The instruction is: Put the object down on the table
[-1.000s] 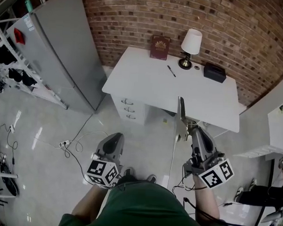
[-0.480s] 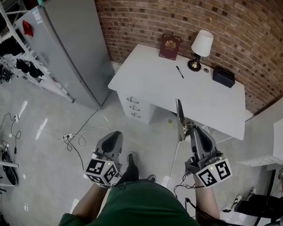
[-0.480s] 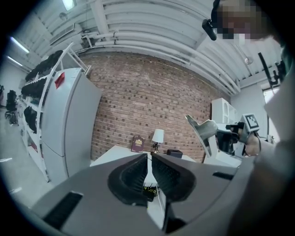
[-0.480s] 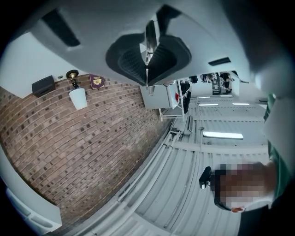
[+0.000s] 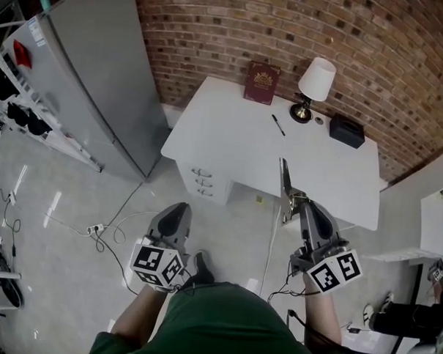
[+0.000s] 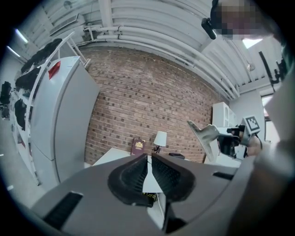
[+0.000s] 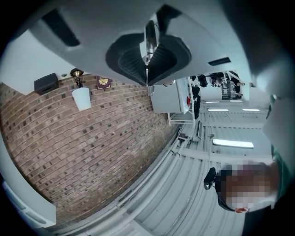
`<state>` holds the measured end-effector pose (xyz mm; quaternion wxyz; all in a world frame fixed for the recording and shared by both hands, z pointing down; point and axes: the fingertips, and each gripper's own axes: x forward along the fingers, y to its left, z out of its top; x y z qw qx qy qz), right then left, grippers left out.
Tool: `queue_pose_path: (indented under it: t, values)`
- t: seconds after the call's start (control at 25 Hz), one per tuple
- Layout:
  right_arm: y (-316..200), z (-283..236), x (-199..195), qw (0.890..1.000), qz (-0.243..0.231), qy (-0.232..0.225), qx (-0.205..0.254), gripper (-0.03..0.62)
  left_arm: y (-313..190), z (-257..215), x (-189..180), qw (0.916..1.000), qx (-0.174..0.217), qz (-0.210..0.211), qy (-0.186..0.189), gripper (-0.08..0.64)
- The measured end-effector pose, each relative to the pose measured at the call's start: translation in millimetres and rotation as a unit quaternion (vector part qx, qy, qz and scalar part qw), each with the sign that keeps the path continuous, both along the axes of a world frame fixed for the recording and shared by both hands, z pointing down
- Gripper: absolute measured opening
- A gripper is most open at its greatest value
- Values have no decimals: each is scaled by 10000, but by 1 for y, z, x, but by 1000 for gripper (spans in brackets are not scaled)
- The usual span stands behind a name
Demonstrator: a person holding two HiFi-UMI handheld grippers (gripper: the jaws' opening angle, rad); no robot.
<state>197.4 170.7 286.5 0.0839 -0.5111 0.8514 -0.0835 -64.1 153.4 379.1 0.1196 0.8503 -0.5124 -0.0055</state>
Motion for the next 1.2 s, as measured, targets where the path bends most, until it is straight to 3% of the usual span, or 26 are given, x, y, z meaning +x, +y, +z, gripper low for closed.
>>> queue_pose_path:
  t: [0.36,0.68,1.0,1.2]
  values:
    - [-76,24,-35,9982,353,288,-389,11,-81,22,-47,9995,-256,126,161,25]
    - [-130,50,-54,9925,646,837,-616,11,-124,34,-87,9990,-373,77,227,25]
    - [-183,83,-56,9844,400,1587,-651,11,-151,50,-85,9985,-508,-82,195,25]
    - [-224,103,-63,9802,124,1869,-637,11,-171,49,-93,9975,-570,-404,72,25]
